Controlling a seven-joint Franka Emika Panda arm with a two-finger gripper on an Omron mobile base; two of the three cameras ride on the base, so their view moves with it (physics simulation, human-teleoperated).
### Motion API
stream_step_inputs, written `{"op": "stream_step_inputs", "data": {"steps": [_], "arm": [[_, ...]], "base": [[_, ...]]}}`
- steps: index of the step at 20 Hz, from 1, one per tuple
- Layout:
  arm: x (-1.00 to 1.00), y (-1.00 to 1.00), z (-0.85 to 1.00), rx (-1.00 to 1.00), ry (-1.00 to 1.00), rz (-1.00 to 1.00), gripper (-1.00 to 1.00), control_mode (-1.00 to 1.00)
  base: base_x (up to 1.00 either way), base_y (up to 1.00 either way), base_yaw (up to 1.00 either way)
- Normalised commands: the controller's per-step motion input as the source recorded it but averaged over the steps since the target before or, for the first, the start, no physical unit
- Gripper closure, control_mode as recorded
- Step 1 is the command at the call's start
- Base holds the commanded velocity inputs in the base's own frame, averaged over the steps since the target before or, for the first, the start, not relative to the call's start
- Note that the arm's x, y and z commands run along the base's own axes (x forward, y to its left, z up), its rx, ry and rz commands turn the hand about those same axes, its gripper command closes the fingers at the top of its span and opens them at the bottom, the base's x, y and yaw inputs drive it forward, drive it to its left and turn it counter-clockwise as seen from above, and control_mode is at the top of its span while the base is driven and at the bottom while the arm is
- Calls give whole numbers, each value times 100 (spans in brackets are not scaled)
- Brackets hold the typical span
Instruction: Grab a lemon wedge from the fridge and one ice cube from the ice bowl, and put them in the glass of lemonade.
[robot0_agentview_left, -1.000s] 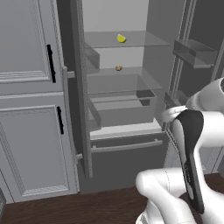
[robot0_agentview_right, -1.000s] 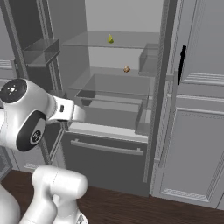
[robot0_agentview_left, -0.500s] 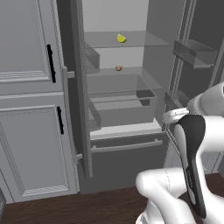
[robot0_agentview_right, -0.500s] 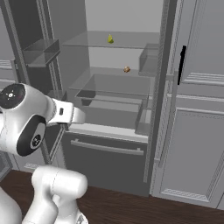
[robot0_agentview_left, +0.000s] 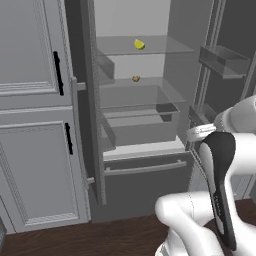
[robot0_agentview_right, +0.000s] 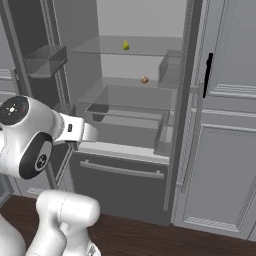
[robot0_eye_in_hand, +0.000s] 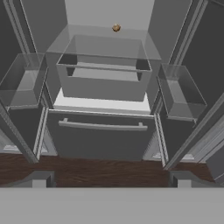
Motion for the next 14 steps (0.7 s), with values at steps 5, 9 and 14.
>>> {"op": "stream_step_inputs", "data": {"steps": [5, 9, 14], "arm": [[0, 0, 0, 0, 0, 0, -100, 100], [0, 0, 0, 0, 0, 0, -100, 100], [0, 0, 0, 0, 0, 0, -100, 100]], "base": [[92, 0, 0], [100, 0, 0], [98, 0, 0]]}}
